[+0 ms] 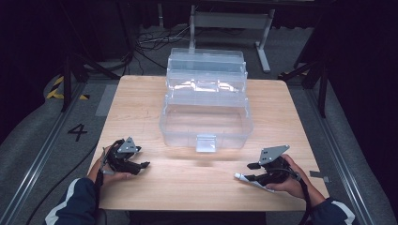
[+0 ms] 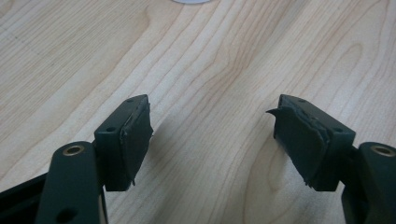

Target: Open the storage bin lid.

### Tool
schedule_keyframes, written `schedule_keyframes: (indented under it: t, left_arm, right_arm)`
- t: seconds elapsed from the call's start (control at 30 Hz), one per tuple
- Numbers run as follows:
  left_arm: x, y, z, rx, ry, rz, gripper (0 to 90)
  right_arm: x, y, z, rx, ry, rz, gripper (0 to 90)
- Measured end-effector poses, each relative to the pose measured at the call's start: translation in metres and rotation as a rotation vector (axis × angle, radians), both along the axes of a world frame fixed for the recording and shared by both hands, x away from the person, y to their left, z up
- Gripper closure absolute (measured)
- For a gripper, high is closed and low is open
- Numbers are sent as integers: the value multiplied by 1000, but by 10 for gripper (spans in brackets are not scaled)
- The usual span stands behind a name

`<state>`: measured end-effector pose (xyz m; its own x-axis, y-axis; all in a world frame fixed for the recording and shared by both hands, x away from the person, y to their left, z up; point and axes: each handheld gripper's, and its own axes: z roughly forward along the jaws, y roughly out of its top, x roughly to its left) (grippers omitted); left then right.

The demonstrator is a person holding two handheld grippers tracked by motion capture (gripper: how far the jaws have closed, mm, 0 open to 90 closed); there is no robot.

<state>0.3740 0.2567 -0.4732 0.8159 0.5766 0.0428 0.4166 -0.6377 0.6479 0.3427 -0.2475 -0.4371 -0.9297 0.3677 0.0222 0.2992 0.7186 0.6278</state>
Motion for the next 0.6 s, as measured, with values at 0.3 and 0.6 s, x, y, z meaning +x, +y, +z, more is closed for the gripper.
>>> schedule_keyframes:
  t: [0.3,0.6]
  left_arm:
    - [2,6,-6,-69,17,6,249]
    - [1,7,-8,-85,7,5,239]
  right_arm:
    - [1,0,-8,-58,42,8,554]
    - [2,3,-14,-168,100,9,559]
